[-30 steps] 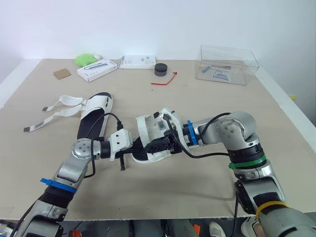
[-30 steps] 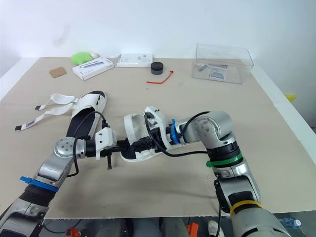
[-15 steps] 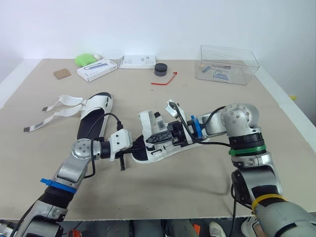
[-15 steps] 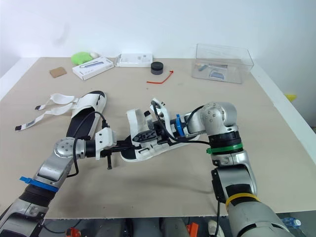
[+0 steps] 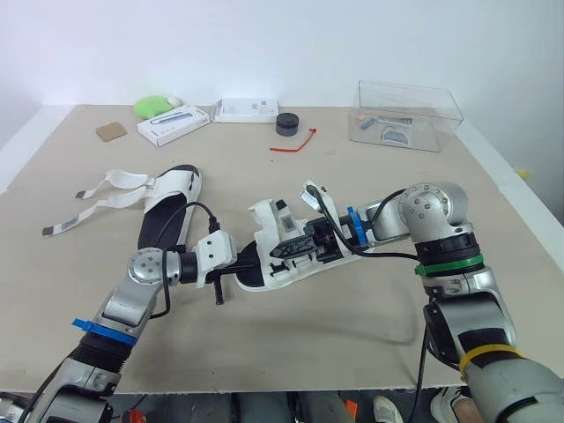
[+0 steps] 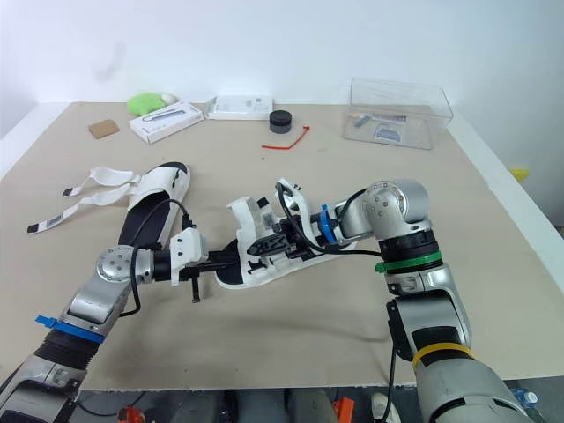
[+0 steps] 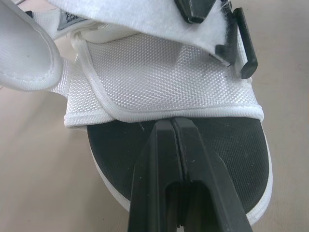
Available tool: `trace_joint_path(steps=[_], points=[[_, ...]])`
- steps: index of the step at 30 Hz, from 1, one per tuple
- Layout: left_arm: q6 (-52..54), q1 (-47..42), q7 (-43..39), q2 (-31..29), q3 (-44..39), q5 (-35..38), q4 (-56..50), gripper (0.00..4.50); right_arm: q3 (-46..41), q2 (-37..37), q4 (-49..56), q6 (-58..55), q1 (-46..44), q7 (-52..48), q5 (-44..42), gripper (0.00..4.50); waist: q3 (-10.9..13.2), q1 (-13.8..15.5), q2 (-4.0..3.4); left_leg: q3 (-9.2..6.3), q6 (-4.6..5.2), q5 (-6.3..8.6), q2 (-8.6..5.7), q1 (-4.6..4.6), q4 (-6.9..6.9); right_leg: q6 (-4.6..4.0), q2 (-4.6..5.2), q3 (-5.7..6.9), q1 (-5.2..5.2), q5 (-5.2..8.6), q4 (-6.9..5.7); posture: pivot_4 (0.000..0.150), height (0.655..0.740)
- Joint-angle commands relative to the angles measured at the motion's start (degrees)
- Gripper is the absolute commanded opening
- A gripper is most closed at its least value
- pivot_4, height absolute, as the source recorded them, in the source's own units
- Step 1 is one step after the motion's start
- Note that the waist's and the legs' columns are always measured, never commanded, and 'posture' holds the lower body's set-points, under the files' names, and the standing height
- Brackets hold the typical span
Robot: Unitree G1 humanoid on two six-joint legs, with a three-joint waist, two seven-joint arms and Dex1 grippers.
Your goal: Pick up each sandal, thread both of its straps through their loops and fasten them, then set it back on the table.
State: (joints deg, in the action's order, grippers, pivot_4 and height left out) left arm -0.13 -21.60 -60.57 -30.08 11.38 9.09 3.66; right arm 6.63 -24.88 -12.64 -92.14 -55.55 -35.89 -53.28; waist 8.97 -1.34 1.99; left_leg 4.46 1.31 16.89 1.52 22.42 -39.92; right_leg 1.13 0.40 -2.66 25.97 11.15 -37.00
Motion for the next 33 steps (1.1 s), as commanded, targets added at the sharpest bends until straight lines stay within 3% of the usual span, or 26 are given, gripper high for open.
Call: trace_joint_path(steps=[1,19,33], points=[[0.5,1.1,-0.4,-0.3,1.1,-0.7,0.0,0.0,-0.3,-1.2,-0.7,-0.4,-1.0,0.4,-3.7,0.13,0.0,0.0,0.0,0.0,0.0,0.0,0.0,0.0,0.0,0.0,0.0,0.0,0.0,0.0,0.0,0.15,0.74],[0.4,1.2,-0.3,-0.3,1.3,-0.9,-0.1,0.0,-3.4,-0.1,-13.6,-0.4,-3.7,13.1,-14.1,0.13,0.0,0.0,0.0,0.0,0.01,0.01,0.0,0.02,0.0,0.0,0.0,-0.01,0.0,0.0,0.03,0.15,0.74],[-0.2,1.2,-0.5,-0.8,1.1,-1.2,0.6,0.0,-2.2,-1.3,-16.0,-0.4,-3.8,19.9,-24.4,0.13,0.0,0.0,0.0,0.01,0.03,0.02,0.01,0.03,0.01,0.01,-0.01,-0.02,0.0,0.0,0.04,0.15,0.74]])
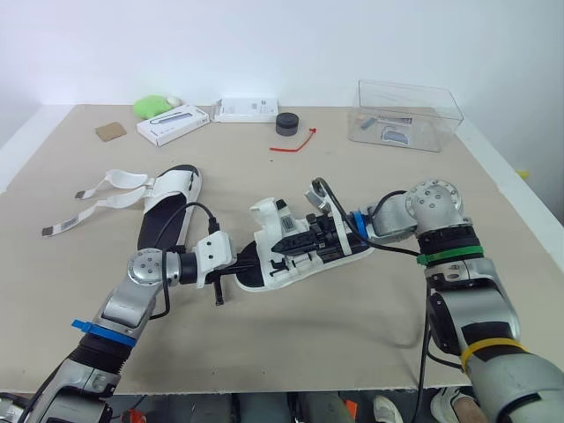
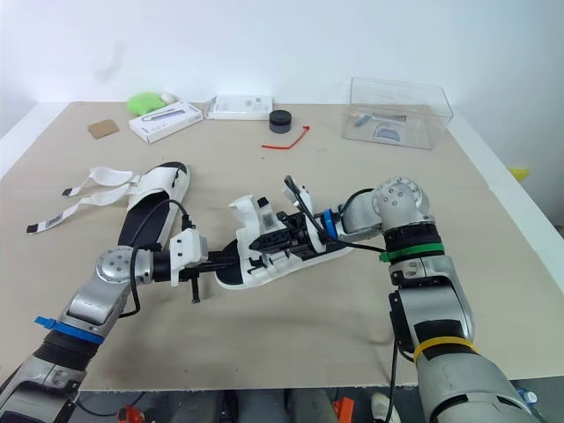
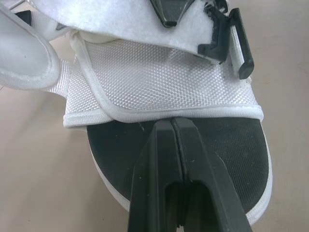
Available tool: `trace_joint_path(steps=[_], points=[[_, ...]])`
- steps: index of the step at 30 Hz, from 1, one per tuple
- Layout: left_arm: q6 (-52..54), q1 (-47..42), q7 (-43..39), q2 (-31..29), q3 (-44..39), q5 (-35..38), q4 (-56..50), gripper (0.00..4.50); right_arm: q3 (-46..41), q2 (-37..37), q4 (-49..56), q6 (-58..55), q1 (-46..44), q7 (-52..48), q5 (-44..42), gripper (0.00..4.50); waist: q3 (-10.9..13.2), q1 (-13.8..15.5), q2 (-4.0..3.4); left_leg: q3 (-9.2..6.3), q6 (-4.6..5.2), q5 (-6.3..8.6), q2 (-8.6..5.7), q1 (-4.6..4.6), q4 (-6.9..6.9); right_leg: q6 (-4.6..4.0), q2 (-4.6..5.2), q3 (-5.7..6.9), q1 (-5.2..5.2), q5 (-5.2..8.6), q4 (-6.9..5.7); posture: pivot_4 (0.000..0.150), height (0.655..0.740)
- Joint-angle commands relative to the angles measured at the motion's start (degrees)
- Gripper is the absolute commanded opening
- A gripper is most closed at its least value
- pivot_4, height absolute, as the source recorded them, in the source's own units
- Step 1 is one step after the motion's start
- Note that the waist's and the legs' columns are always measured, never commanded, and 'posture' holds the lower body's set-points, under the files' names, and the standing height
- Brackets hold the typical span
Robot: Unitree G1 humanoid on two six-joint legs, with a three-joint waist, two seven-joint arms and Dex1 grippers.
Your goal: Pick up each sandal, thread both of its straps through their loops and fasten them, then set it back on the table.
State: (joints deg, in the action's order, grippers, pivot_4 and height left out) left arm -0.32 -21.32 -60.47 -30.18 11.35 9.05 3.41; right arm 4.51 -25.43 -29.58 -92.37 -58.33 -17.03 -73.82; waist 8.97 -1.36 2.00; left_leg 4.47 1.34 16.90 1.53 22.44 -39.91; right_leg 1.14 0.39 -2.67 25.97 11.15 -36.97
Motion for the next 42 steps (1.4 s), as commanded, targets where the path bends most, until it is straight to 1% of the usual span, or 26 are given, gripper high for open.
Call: trace_joint_path(steps=[1,7,12,20,25,42], points=[[0.0,0.9,-0.6,-0.7,1.1,-1.1,1.0,0.0,0.0,-0.8,1.2,-0.1,-0.9,1.6,-4.7,0.13,0.0,0.0,0.0,0.0,0.0,0.0,0.0,0.0,0.0,0.0,0.0,0.0,0.0,0.0,0.0,0.15,0.74],[-0.2,0.7,-0.7,-0.7,1.1,-1.1,1.2,0.0,0.9,-1.2,3.1,-0.1,0.9,5.0,-9.1,0.13,0.0,0.0,0.0,-0.01,0.0,0.0,0.01,0.0,0.0,0.0,0.0,0.0,0.0,0.0,0.01,0.15,0.74],[-0.4,0.6,-0.6,-0.5,1.2,-1.1,1.4,0.0,0.2,-0.8,3.9,-0.1,1.9,6.9,-8.1,0.13,0.0,0.0,0.0,-0.01,0.01,0.01,0.01,0.0,0.01,0.01,0.0,-0.01,0.0,0.0,0.01,0.15,0.74],[-0.5,0.5,-0.4,-0.5,1.1,-1.2,1.6,0.0,-2.2,0.5,2.0,-0.1,-1.2,6.1,-5.2,0.13,0.0,0.0,0.0,-0.01,0.01,0.01,0.02,0.0,0.01,0.01,-0.01,-0.01,0.0,0.0,0.01,0.15,0.74],[-0.5,0.6,-0.3,-0.5,1.0,-1.1,1.6,0.0,-1.5,0.3,2.6,-0.1,-0.6,5.3,-4.1,0.13,0.0,0.0,0.0,-0.01,0.01,0.01,0.02,0.01,0.01,0.01,0.0,0.0,0.0,0.0,0.02,0.15,0.74],[-0.3,0.7,-0.6,-0.6,1.2,-1.2,1.1,0.0,1.2,-1.6,6.2,-0.1,3.3,6.5,-7.7,0.13,0.0,0.0,0.0,-0.01,0.02,0.01,0.02,0.01,0.02,0.02,0.0,-0.01,0.0,0.01,0.03,0.15,0.74]])
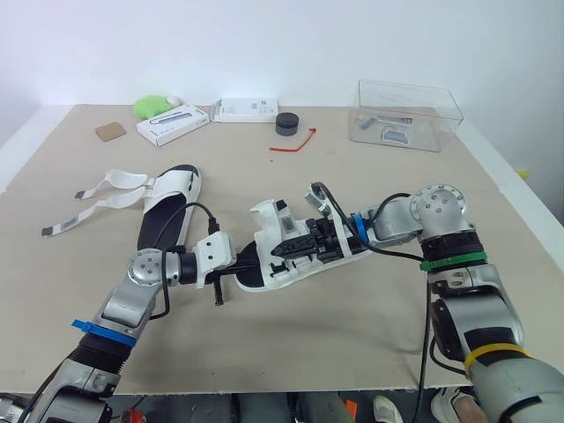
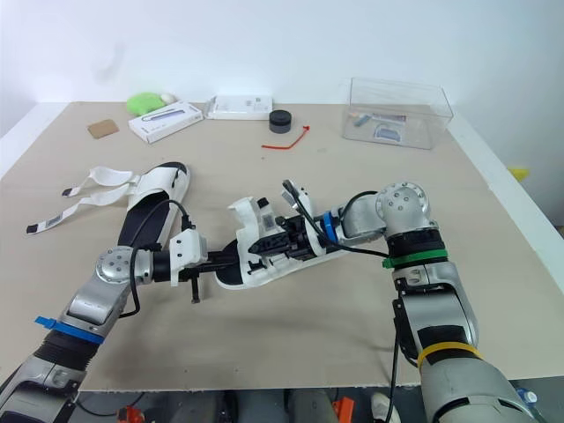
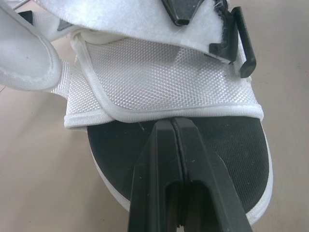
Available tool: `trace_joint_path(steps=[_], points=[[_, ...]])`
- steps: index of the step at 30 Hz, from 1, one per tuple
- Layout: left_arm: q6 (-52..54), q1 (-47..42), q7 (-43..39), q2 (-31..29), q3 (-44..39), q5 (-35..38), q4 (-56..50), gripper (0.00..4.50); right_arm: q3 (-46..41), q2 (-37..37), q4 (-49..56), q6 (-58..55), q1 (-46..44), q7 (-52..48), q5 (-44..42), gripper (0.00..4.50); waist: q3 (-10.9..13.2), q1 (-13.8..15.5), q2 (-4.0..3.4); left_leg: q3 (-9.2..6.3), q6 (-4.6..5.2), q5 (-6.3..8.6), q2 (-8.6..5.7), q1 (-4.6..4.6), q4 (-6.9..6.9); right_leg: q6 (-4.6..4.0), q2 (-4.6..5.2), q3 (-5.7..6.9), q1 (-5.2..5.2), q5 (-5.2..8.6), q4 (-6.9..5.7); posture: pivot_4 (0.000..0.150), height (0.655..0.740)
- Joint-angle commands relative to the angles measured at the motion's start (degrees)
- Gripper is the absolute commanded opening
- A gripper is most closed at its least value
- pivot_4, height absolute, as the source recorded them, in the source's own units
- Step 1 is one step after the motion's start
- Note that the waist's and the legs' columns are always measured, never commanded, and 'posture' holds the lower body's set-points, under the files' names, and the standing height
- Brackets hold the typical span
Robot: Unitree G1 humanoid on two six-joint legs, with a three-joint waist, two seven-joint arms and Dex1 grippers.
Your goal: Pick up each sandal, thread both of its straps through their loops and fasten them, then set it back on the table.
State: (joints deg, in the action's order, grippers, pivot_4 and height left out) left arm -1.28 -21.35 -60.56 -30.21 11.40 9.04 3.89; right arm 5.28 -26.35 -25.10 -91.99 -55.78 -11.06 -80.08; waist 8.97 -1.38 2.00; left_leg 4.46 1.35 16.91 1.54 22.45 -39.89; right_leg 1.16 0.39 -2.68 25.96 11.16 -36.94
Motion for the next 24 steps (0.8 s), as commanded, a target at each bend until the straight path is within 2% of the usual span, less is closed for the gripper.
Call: trace_joint_path(steps=[1,12,18,24], points=[[0.6,0.8,-0.5,-0.6,1.2,-1.1,0.7,0.0,0.3,-0.7,1.9,-0.5,0.9,0.7,-1.4,0.13,0.0,0.0,0.0,0.0,0.0,0.0,0.0,0.0,0.0,0.0,0.0,0.0,0.0,0.0,0.0,0.15,0.74],[0.7,0.8,-0.6,-0.7,1.2,-1.1,0.5,0.0,-0.1,-0.1,8.2,-0.5,4.8,-0.1,6.5,0.13,-0.1,0.0,-0.02,-0.02,0.02,0.01,0.0,0.0,0.02,0.03,0.01,0.0,-0.02,0.02,0.02,0.15,0.74],[0.7,0.9,-0.5,-0.7,1.3,-1.2,0.4,0.0,0.3,-0.1,11.0,0.9,5.8,-3.8,14.7,0.13,-0.3,0.0,-0.05,-0.02,0.03,0.02,0.0,-0.03,0.02,0.04,-0.01,0.0,-0.04,0.03,0.02,0.15,0.74],[0.7,0.8,-0.5,-0.8,1.2,-1.2,0.5,0.0,1.2,-0.2,14.4,0.3,6.2,-8.7,18.8,0.13,-0.3,0.0,-0.05,-0.02,0.03,0.02,0.0,-0.07,0.02,0.04,-0.03,0.0,-0.07,0.03,0.03,0.15,0.74]])
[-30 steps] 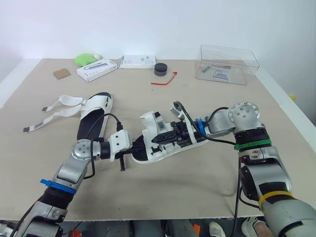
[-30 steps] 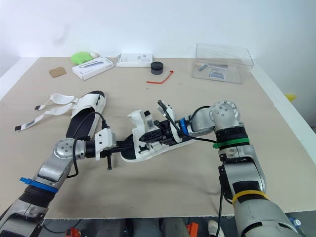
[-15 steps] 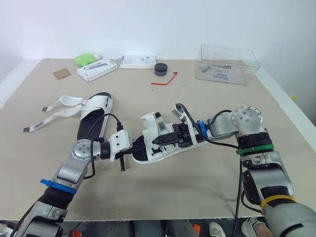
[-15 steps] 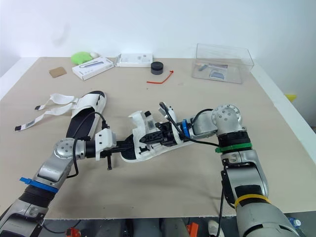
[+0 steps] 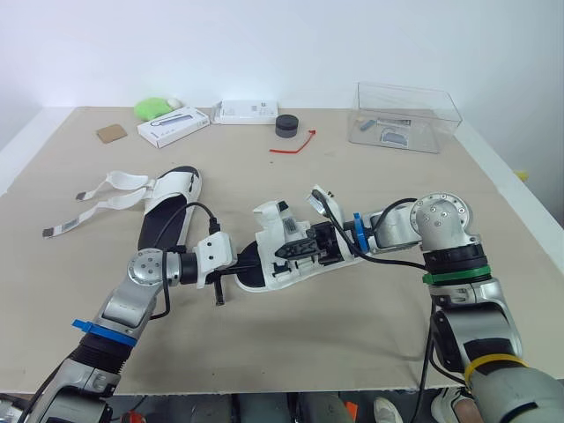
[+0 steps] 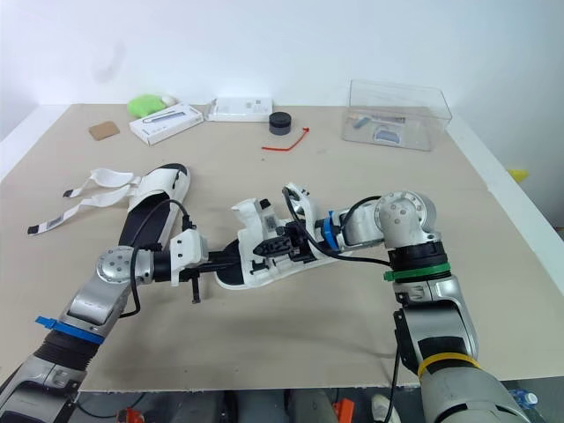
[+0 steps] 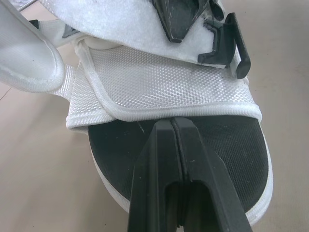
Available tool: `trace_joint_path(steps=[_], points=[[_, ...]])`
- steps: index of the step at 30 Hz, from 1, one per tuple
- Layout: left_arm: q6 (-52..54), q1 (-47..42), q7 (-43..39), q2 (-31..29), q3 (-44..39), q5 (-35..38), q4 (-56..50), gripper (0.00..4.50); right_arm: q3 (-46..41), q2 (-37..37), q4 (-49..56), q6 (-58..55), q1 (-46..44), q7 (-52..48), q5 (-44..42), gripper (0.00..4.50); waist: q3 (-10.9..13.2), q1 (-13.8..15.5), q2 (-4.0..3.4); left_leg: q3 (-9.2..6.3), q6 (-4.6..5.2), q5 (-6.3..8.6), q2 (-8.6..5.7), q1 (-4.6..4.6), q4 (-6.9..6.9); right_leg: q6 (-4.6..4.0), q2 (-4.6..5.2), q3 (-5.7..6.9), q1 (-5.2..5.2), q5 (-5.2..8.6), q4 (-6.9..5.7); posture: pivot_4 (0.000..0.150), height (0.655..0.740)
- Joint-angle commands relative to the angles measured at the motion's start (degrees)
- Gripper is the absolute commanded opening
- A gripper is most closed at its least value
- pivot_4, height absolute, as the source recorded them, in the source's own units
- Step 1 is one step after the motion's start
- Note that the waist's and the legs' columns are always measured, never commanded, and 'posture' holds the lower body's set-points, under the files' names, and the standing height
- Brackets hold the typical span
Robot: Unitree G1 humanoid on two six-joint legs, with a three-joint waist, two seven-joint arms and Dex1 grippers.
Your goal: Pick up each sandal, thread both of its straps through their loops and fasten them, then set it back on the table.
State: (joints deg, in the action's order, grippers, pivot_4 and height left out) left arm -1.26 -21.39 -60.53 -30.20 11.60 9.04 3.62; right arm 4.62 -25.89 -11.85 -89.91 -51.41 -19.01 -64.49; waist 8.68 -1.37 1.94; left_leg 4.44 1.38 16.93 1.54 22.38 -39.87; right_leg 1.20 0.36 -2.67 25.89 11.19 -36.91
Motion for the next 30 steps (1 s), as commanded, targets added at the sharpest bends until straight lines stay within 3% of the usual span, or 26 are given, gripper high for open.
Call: trace_joint_path(steps=[1,9,23,24,25,27,30], points=[[0.7,0.9,-0.5,-0.9,1.0,-1.2,0.8,0.0,1.8,-0.5,1.8,-2.2,2.0,-1.3,3.6,0.13,0.0,0.0,0.0,0.0,0.0,0.0,0.0,0.0,0.0,0.0,0.0,0.0,0.0,0.0,0.0,0.15,0.74],[0.2,0.7,-0.5,-0.8,1.2,-1.6,1.3,0.0,5.3,-2.6,8.0,-2.6,2.7,-6.8,3.8,0.13,0.0,0.0,0.0,-0.01,0.03,0.02,0.0,0.01,0.02,0.0,0.01,0.01,0.0,0.02,0.02,0.15,0.74],[-0.1,0.1,-0.2,-0.7,1.3,-1.7,2.1,0.0,11.4,-5.7,17.7,4.4,3.0,-15.5,13.2,0.13,0.0,0.0,0.0,-0.02,0.13,0.08,0.0,0.01,0.09,-0.01,0.04,0.02,0.01,0.07,0.11,0.15,0.74],[-0.1,0.1,-0.2,-0.7,1.3,-1.7,2.2,0.0,11.3,-5.7,18.1,4.5,2.9,-16.1,13.3,0.4,0.0,0.0,0.0,-0.02,0.12,0.08,0.0,0.01,0.09,-0.01,0.04,0.02,0.01,0.08,0.11,0.15,0.74],[-0.1,0.0,-0.2,-0.7,1.3,-1.7,2.2,0.0,11.1,-5.7,18.3,4.7,2.7,-16.6,13.5,0.97,0.0,0.0,0.0,-0.02,0.12,0.08,0.0,0.01,0.09,-0.02,0.04,0.02,0.01,0.07,0.11,0.15,0.74],[-0.1,0.0,-0.2,-0.7,1.4,-1.7,2.3,0.0,9.5,-4.9,18.3,5.1,2.0,-17.1,13.7,1.47,0.0,0.0,0.0,-0.02,0.12,0.08,0.0,0.0,0.09,-0.02,0.04,0.02,0.01,0.07,0.1,0.15,0.74],[-0.2,-0.1,-0.2,-0.7,1.4,-1.7,2.4,0.0,7.7,-4.1,17.3,6.1,0.0,-17.4,14.5,1.47,0.0,0.0,-0.01,0.0,0.12,0.08,0.0,0.01,0.08,-0.02,0.05,0.02,0.01,0.07,0.1,0.15,0.74]])
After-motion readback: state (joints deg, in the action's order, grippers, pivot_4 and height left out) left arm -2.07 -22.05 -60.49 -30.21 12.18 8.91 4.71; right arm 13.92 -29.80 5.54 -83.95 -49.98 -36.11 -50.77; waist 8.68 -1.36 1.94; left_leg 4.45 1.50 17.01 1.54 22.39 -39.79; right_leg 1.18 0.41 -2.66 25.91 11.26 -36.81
